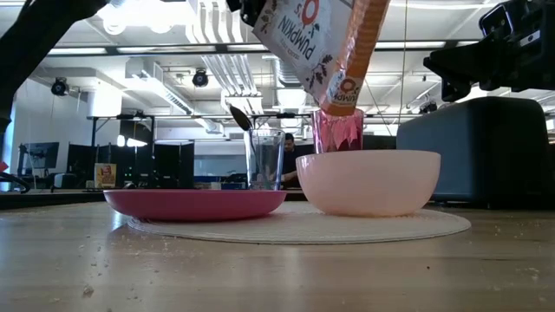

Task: Arrange a breakfast setting
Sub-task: Pour the cereal from the orange cereal box into the orange bowl

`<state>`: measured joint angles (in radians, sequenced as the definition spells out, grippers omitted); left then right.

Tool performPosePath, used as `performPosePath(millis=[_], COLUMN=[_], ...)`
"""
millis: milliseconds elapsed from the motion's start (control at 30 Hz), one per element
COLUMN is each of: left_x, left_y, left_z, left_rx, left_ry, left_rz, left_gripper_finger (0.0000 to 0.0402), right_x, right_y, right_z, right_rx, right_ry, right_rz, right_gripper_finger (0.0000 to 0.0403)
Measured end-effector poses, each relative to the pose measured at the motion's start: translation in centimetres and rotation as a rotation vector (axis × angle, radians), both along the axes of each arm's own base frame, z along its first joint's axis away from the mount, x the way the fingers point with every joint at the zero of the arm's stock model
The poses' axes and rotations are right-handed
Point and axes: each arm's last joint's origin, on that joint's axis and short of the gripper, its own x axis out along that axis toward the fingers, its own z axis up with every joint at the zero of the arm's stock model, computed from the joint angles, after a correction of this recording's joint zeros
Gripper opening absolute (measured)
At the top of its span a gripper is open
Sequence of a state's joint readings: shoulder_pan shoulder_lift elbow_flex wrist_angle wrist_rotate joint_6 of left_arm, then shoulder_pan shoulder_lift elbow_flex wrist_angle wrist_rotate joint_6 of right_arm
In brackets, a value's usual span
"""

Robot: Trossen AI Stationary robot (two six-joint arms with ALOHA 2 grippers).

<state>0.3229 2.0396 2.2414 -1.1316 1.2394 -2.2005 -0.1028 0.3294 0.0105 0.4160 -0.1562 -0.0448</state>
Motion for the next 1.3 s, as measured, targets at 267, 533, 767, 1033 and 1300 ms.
performPosePath(millis=[267,533,767,1033,1300], left_x=[0.04,0.05,0.05,0.05,0.08], left_y=[0.01,0.00,0.00,0.00,-0.13], left_z=[-0.14,-0.14,-0.14,-0.14,-0.14], left_rx=[-0.001,-0.001,0.000,0.001,0.024], left_ry=[0.003,0.003,0.001,0.000,-0.041], left_rz=[0.000,0.000,-0.001,-0.001,-0.017], left_gripper_finger=[0.0000,0.0000,0.0000,0.0000,0.0000], right_x=[0.00,0.00,0.00,0.00,0.00], right_y=[0.00,0.00,0.00,0.00,0.00], right_z=[0.00,0.00,0.00,0.00,0.00], right_rx=[0.000,0.000,0.000,0.000,0.000], right_ry=[0.000,0.000,0.000,0.000,0.000], right_rz=[0.000,0.000,0.000,0.000,0.000], right_gripper_finger=[0.0063,0.0063,0.0063,0.0063,0.0063])
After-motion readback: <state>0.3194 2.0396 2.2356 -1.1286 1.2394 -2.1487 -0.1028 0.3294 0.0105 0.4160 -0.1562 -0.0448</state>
